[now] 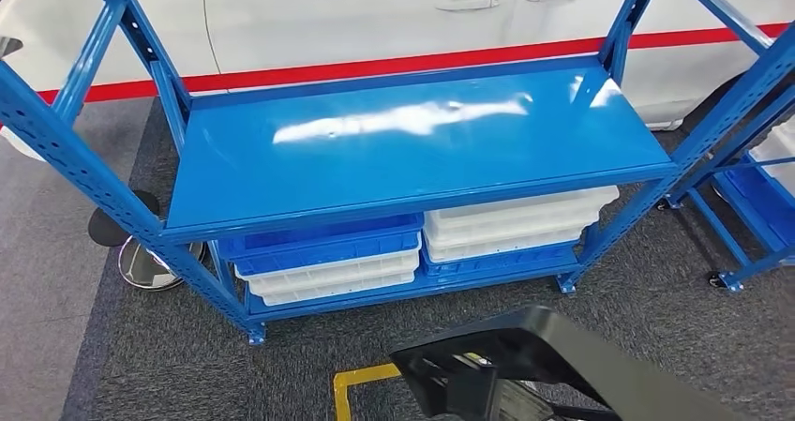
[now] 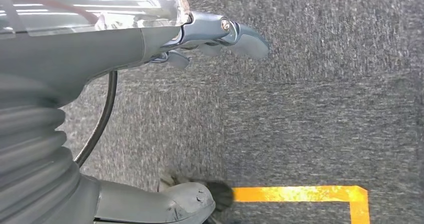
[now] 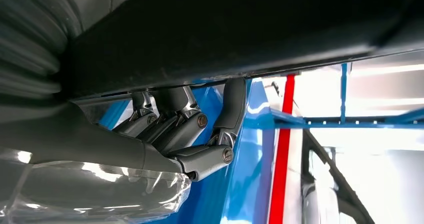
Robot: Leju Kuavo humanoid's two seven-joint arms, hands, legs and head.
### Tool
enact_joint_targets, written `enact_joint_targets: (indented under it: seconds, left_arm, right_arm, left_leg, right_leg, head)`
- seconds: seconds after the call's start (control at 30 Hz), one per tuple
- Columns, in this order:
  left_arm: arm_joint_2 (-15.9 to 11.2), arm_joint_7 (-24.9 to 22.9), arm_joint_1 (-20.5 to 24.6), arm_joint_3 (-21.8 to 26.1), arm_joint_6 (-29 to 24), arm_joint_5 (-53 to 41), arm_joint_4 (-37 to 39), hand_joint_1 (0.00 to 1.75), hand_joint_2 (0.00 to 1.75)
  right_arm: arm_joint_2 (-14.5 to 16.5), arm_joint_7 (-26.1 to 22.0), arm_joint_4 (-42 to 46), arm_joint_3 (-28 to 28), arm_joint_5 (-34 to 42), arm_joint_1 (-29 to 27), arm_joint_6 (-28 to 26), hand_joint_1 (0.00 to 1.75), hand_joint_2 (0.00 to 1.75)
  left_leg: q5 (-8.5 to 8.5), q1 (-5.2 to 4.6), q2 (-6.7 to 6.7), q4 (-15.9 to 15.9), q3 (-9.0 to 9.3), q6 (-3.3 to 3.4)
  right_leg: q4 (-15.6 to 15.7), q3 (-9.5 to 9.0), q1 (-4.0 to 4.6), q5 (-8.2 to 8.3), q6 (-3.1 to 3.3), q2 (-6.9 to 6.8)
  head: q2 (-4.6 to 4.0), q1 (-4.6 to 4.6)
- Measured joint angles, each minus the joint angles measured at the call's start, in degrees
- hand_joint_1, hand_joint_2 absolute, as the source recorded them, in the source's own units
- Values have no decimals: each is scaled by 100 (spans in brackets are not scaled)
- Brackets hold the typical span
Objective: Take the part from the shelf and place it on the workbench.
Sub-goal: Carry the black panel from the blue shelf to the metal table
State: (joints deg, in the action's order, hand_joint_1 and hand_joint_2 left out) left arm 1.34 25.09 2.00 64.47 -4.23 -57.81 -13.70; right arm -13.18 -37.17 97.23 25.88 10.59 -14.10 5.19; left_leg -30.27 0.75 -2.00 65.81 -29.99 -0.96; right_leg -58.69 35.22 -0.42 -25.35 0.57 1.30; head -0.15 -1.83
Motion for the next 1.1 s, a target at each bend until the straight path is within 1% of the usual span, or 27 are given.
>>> enact_joint_targets:
  seconds: [0.07, 0.1, 0.13, 0.17, 0.2, 0.23, 0.27, 0.33, 0.37, 0.4, 0.43, 0.5, 0.53, 0.57, 0.6, 0.67, 0.7, 0.73, 0.8, 0.83, 0.87, 0.9, 0.93, 0.97, 1.0, 1.03, 1.1]
  left_arm:
    - [4, 28, -16, 28, 3, 0, -7, 0, 175]
    - [7, 35, -24, 44, 3, 0, -8, 0, 175]
    - [15, 38, -26, 62, 2, 0, -8, 0, 175]
    - [23, 37, -20, 80, 0, 0, -10, 0, 175]
    - [31, 33, -14, 96, -4, 0, -15, 0, 175]
    - [38, 28, -11, 109, -8, 0, -23, 0, 175]
    - [38, 22, -12, 118, -11, 0, -31, 0, 175]
    - [39, 12, -33, 136, -14, 0, -39, 0, 175]
    - [41, 5, -40, 145, -12, 0, -39, 0, 175]
    - [45, 1, -42, 154, -9, 0, -39, 0, 175]
    - [52, -3, -41, 160, -5, -2, -39, 0, 175]
    - [72, -3, -35, 171, -1, -10, -39, 0, 175]
    - [83, -3, -34, 181, -1, -15, -39, 0, 175]
    - [92, -2, -29, 195, -1, -19, -39, 0, 175]
    - [104, -2, -22, 210, 0, -22, -39, 0, 175]
    - [123, -2, 2, 235, 0, -27, -39, 0, 175]
    - [134, 0, 9, 242, 1, -30, -39, 0, 175]
    - [141, 2, 8, 248, 1, -31, -39, 0, 175]
    - [148, 5, -12, 256, 2, -32, -39, 0, 175]
    - [148, 4, -26, 260, 2, -31, -39, 0, 175]
    - [148, 3, -38, 263, 2, -30, -39, 0, 175]
    - [150, 2, -45, 269, 2, -27, -39, 0, 175]
    - [153, -1, -47, 278, 2, -23, -39, 0, 175]
    - [156, -3, -46, 290, 1, -20, -39, 0, 175]
    - [158, -10, -43, 304, 1, -17, -39, 0, 175]
    - [161, -17, -43, 321, -1, -15, -39, 0, 175]
    - [168, -35, -46, 366, -3, -17, -39, 0, 175]
  right_arm:
    - [0, -4, 69, -87, 23, -48, 25, 175, 175]
    - [0, -5, 96, -125, 26, -70, 39, 175, 175]
    - [3, -5, 115, -157, 28, -98, 54, 175, 175]
    - [15, -6, 128, -191, 31, -133, 63, 175, 175]
    - [31, -5, 143, -228, 31, -173, 72, 175, 175]
    - [47, -4, 157, -270, 31, -208, 76, 175, 175]
    - [63, -4, 168, -315, 30, -236, 79, 175, 175]
    - [72, -3, 184, -409, 31, -286, 81, 175, 175]
    - [74, -2, 190, -453, 31, -327, 86, 175, 175]
    - [74, 1, 203, -495, 32, -377, 93, 175, 175]
    - [74, 3, 227, -536, 32, -427, 102, 175, 175]
    - [75, 11, 300, -620, 25, -494, 119, 175, 175]
    - [76, 17, 342, -662, 10, -509, 123, 175, 175]
    - [77, 23, 384, -704, -10, -528, 124, 175, 175]
    - [76, 31, 422, -746, -37, -555, 119, 175, 175]
    - [76, 41, 482, -815, -78, -633, 107, 175, 175]
    - [77, 45, 505, -839, -90, -662, 103, 175, 175]
    - [76, 47, 522, -853, -96, -677, 103, 175, 175]
    - [75, 48, 543, -873, -102, -682, 103, 175, 175]
    - [74, 49, 546, -883, -107, -686, 104, 175, 175]
    - [74, 51, 548, -898, -119, -700, 108, 175, 175]
    - [74, 52, 548, -922, -142, -719, 121, 175, 175]
    - [74, 51, 549, -957, -173, -746, 149, 175, 175]
    - [74, 48, 554, -1003, -203, -777, 184, 175, 175]
    - [74, 37, 564, -1066, -227, -809, 234, 175, 175]
    - [74, 24, 580, -1136, -243, -838, 295, 175, 175]
    - [77, -3, 633, -1323, -254, -905, 484, 175, 175]
  left_leg:
    - [-190, 4, -165, -573, 371, 46]
    - [-260, -8, -151, -700, 442, 79]
    - [-260, -4, -82, -728, 429, 126]
    - [-225, 1, -5, -740, 414, 171]
    - [-186, 6, 69, -752, 392, 220]
    - [-147, 15, 146, -764, 360, 266]
    - [-119, 12, 220, -764, 326, 291]
    - [-77, 3, 369, -760, 255, 309]
    - [-61, -1, 441, -758, 229, 304]
    - [-49, -3, 510, -758, 212, 299]
    - [-42, -5, 573, -757, 204, 292]
    - [-39, -18, 688, -758, 220, 268]
    - [-39, -29, 737, -757, 226, 242]
    - [-39, -40, 791, -758, 233, 211]
    - [-36, -50, 846, -764, 232, 176]
    - [-51, -53, 923, -759, 250, 110]
    - [-102, -52, 841, -693, 229, 78]
    - [-214, -46, 696, -520, 156, 51]
    - [-557, -35, 356, 120, -150, 25]
    - [-705, -31, 277, 482, -331, 20]
    - [-757, -30, 248, 726, -462, 13]
    - [-690, -29, 239, 783, -507, 7]
    - [-515, -26, 225, 625, -454, 5]
    - [-277, -19, 173, 293, -317, 7]
    - [-104, -12, 57, -56, -170, 19]
    - [2, -3, -58, -350, -53, 37]
    - [9, -13, -182, -572, 18, 91]
  right_leg:
    - [-113, 116, 14, 58, -60, 104]
    - [-134, 145, 19, 99, -92, 165]
    - [-132, 161, 16, 148, -126, 229]
    - [-143, 185, 7, 159, -153, 247]
    - [-213, 232, -5, 101, -179, 210]
    - [-396, 318, -17, -41, -204, 139]
    - [-687, 437, -32, -252, -227, 39]
    - [-1395, 685, -59, -645, -276, -74]
    - [-1593, 718, -70, -720, -290, -99]
    - [-1588, 643, -78, -692, -294, -119]
    - [-1365, 457, -82, -576, -284, -147]
    - [-572, -66, -40, -311, -215, -373]
    - [-262, -242, -5, -242, -167, -490]
    - [-76, -330, 32, -223, -121, -579]
    - [-25, -328, 61, -241, -89, -592]
    - [35, -309, 53, -201, -26, -475]
    - [88, -325, 35, -172, 9, -414]
    - [140, -342, 16, -140, 49, -350]
    - [179, -348, 4, -105, 100, -209]
    - [169, -333, 9, -100, 110, -130]
    - [152, -320, 13, -99, 112, -47]
    - [130, -310, 16, -100, 111, 40]
    - [100, -303, 16, -105, 104, 127]
    - [61, -294, 13, -117, 91, 211]
    - [16, -276, 14, -133, 71, 287]
    - [-40, -244, 15, -148, 48, 358]
    - [-102, -169, 6, -145, -16, 482]
  head:
    - [0, 1]
    - [0, 1]
    - [0, 1]
    - [0, 2]
    - [0, 2]
    - [0, 3]
    - [0, 3]
    - [0, 2]
    - [0, 2]
    - [0, 2]
    - [0, 3]
    - [0, 3]
    - [0, 2]
    - [0, 2]
    - [0, 2]
    - [0, 2]
    - [0, 1]
    - [0, 1]
    - [0, 1]
    - [0, 1]
    - [0, 1]
    - [0, 1]
    - [0, 1]
    - [0, 1]
    - [0, 2]
    - [0, 2]
    - [0, 2]
